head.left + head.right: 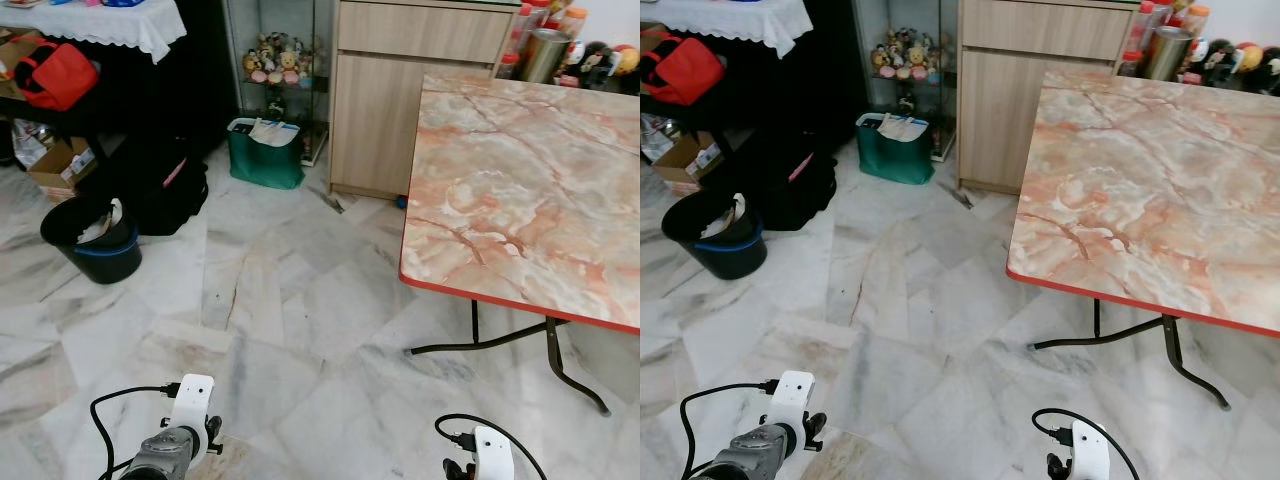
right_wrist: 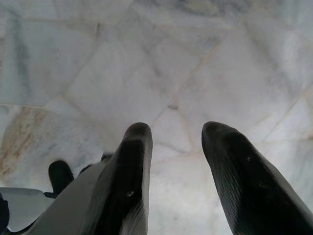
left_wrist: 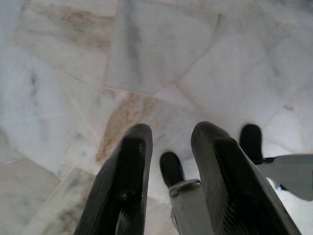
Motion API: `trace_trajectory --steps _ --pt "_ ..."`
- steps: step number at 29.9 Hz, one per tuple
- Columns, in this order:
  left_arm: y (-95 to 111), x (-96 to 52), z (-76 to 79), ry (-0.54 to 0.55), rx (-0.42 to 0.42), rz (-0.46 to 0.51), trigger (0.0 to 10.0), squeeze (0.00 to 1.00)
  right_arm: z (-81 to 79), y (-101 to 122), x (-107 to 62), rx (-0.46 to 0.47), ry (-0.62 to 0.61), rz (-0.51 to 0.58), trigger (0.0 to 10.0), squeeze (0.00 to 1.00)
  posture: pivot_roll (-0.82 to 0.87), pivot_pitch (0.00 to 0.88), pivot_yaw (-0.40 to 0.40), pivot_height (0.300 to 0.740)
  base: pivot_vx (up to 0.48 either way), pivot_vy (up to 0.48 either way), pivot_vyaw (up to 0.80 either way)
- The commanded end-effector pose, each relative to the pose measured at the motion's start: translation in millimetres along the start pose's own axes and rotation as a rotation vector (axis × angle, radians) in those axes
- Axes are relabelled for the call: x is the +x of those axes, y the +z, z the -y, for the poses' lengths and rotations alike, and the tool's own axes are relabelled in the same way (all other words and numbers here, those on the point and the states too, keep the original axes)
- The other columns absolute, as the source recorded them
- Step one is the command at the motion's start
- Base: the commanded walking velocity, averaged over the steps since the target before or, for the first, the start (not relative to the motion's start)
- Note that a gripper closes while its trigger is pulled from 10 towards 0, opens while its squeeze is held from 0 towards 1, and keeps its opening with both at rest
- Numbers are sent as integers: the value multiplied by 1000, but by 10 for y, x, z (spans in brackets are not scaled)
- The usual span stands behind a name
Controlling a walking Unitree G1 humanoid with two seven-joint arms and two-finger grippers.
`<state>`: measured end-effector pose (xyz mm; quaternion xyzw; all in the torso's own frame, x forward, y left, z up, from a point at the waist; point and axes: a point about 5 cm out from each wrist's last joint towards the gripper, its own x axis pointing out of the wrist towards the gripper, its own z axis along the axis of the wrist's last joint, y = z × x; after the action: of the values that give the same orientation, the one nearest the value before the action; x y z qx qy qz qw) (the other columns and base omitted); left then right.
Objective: Setting the table
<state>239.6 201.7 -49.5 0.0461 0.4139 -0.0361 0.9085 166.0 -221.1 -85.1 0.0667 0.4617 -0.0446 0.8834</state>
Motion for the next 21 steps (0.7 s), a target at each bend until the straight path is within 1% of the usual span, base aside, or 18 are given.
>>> trace_trajectory --steps 1,12,16,18,20,21 --pt "-66 -8 -6 -3 12 -31 10000 0 17 -33 -9 21 -7 -4 10000 0 34 88 -23 740 0 -262 0" --pt "-59 -7 0 -10 18 -28 10000 0 22 -30 -9 24 -14 -3 10000 0 27 83 -23 740 0 -240 0" --pt "-65 -7 5 -14 23 -30 10000 0 24 -37 -11 26 -13 -5 10000 0 25 74 -24 740 0 0 0" --pt "-67 -7 6 -15 26 -31 10000 0 23 -44 -11 30 -11 -10 10000 0 25 74 -24 740 0 -266 -788" --pt "-71 -8 6 -15 27 -33 10000 0 23 -47 -12 32 -11 -10 10000 0 23 69 -23 740 0 0 -788" --pt "-73 -8 7 -16 28 -34 10000 0 25 -43 -13 26 -12 -5 10000 0 24 68 -23 740 0 -266 0"
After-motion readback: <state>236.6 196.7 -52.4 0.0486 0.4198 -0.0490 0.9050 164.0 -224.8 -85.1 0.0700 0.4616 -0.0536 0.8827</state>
